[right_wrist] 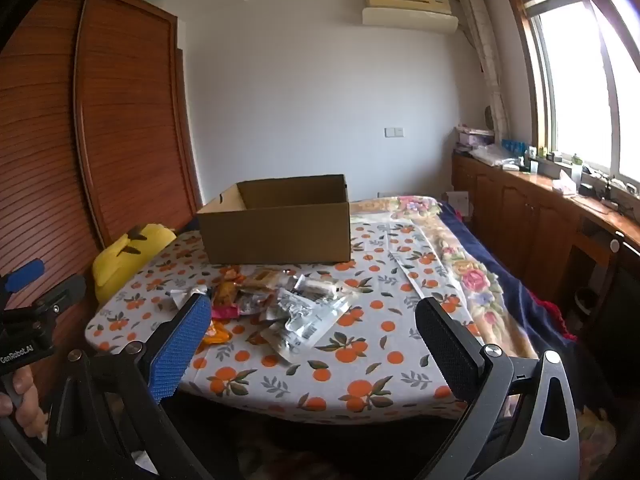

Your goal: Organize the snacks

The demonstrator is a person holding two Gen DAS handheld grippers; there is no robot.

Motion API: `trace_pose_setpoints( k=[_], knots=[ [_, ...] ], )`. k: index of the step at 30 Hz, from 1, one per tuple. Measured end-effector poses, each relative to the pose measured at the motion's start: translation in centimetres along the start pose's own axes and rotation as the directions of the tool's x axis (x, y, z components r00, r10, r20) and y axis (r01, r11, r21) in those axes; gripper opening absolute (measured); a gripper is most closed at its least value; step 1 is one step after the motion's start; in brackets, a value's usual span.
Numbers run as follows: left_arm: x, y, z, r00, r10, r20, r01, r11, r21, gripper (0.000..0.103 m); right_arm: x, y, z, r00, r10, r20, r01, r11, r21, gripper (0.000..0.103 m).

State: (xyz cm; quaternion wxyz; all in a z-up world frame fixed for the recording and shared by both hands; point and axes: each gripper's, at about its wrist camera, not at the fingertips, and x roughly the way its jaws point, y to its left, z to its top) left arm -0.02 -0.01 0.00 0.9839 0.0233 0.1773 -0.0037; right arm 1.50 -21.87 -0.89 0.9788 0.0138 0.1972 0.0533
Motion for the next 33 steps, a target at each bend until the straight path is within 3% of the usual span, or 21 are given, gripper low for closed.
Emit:
trace_pose_setpoints(
  k=[33],
  knots=[
    [0.18,-0.29,-0.33,1.0,-0.004,-0.019,0.004,1.0,-0.001,0.103,-0.14,-0.31,-0.28,1.0,0.0,-0.005,0.0,1.0,0.002,0.103]
  ],
)
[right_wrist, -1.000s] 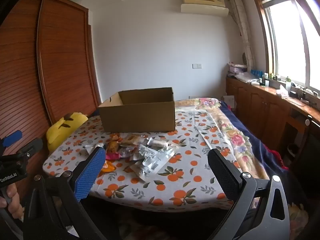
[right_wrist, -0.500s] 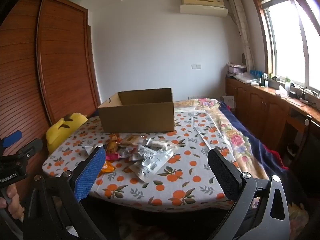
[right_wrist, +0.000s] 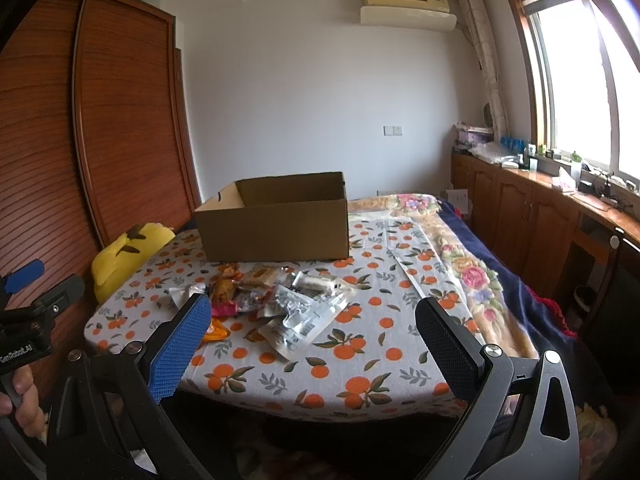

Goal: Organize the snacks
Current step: 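Move both tools toward the snack pile on the table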

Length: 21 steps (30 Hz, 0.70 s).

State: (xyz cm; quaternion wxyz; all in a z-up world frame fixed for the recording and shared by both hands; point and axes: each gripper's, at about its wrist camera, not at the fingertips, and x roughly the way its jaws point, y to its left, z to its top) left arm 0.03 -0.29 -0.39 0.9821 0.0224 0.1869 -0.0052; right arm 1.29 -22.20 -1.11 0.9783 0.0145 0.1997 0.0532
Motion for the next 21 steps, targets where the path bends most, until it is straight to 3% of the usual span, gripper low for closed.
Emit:
trace_pose_setpoints(
  k=[14,21],
  knots=[
    [5.1,1.1,-2.2,0.994,-0.026,-0.108,0.023,0.999,-0.027,0.103,3.2,-1.1,-0.8,0.999,0.031,-0.039,-0.031,0.999,-0.013,0.103],
    [9.3,1.4,-2.5,0.981,-0.078,-0.18,0.068,0.996,-0.061,0.102,7.3,-2.0,-1.1,0.988,0.094,-0.118,-0.097,0.995,-0.019,0.103]
  ],
)
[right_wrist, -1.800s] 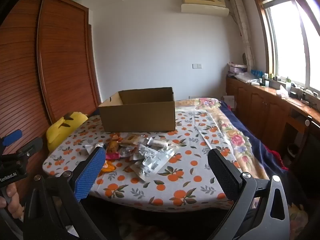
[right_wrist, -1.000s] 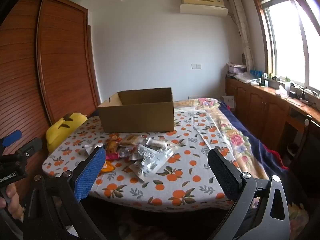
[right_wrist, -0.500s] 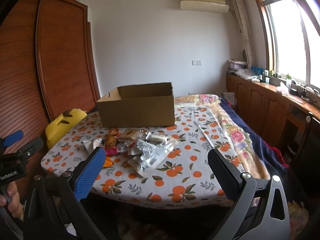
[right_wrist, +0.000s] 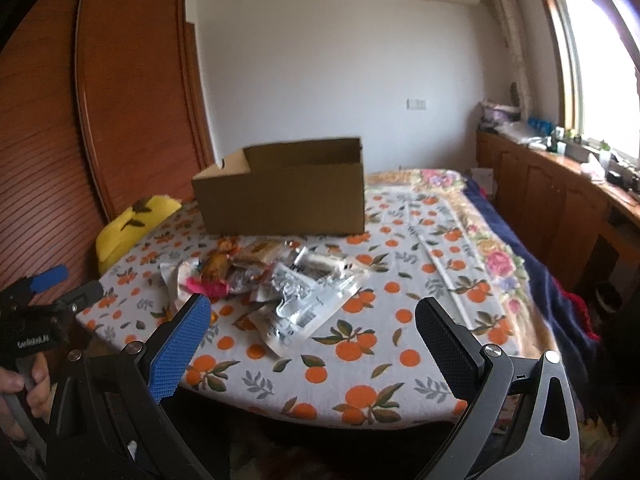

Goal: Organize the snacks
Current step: 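Move both tools toward the snack pile on the table, then grasp the orange-and-white snack bag with the left tool while the right tool grasps the silver foil pouch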

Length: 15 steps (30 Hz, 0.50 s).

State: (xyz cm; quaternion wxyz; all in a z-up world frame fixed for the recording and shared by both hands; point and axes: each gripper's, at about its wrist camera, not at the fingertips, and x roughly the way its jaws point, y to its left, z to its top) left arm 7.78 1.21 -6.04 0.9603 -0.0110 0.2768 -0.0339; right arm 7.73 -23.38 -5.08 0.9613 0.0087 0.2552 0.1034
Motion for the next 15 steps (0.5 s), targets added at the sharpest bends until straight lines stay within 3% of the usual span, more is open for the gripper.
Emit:
trace_pose_setpoints(
  k=[15],
  knots=[
    [8.8,1.3,0.4,0.99,-0.014,-0.137,0.008,0.999,-0.048,0.102,10.9,-0.1,0.2,0.974,0.132,-0.184,-0.149,0.986,-0.077,0.098]
  ],
)
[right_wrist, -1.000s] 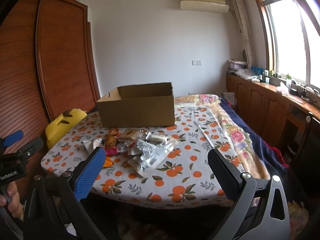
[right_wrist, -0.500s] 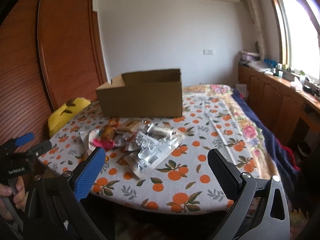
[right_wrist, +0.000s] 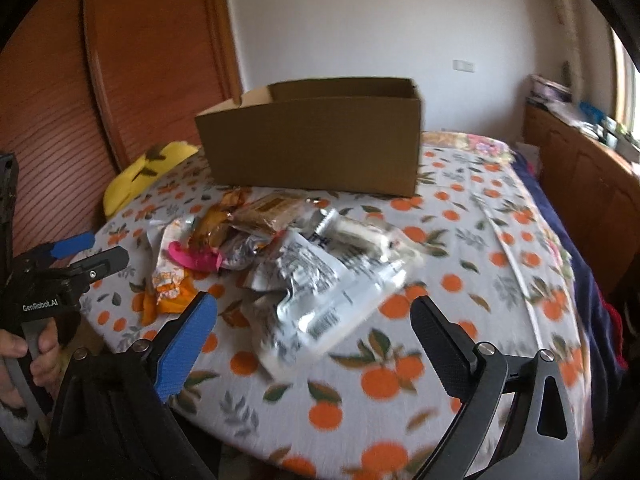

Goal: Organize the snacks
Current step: 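Grasp the orange-and-white snack bag with the left tool while the right tool grasps the silver foil pouch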

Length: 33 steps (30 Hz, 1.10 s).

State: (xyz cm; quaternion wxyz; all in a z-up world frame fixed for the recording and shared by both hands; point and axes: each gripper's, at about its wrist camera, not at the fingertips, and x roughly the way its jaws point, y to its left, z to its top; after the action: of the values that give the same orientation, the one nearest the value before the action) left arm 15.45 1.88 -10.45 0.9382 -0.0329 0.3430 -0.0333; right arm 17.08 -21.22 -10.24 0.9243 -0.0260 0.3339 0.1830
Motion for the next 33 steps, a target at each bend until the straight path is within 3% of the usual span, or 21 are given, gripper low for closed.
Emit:
trace_pose_setpoints(
  k=[9,16,26,33],
  knots=[
    [2.8,1.3,0.4,0.998,-0.034,-0.052,0.033,0.999,-0.022,0.102,5.5,0.7,2.4,0.989,0.083,-0.125,-0.103,0.981,-0.163,0.092],
    [4.9,2.1,0.8,0.992,-0.076,-0.1,0.071,0.996,-0.058,0.102,8.0,1.9,2.4,0.975,0.06,-0.213,-0.125,0.945,-0.302,0.085],
    [6.8,1.5,1.2,0.983,-0.109,-0.147,0.1,0.993,-0.067,0.102,8.9,1.4,2.7,0.969,0.092,-0.231,-0.155,0.95,-0.27,0.076],
    [7.6,0.9,1.3,0.984,-0.085,-0.158,0.079,0.996,-0.043,0.102,7.9,0.8,2.7,0.966,0.131,-0.225,-0.185,0.953,-0.24,0.072]
  ],
)
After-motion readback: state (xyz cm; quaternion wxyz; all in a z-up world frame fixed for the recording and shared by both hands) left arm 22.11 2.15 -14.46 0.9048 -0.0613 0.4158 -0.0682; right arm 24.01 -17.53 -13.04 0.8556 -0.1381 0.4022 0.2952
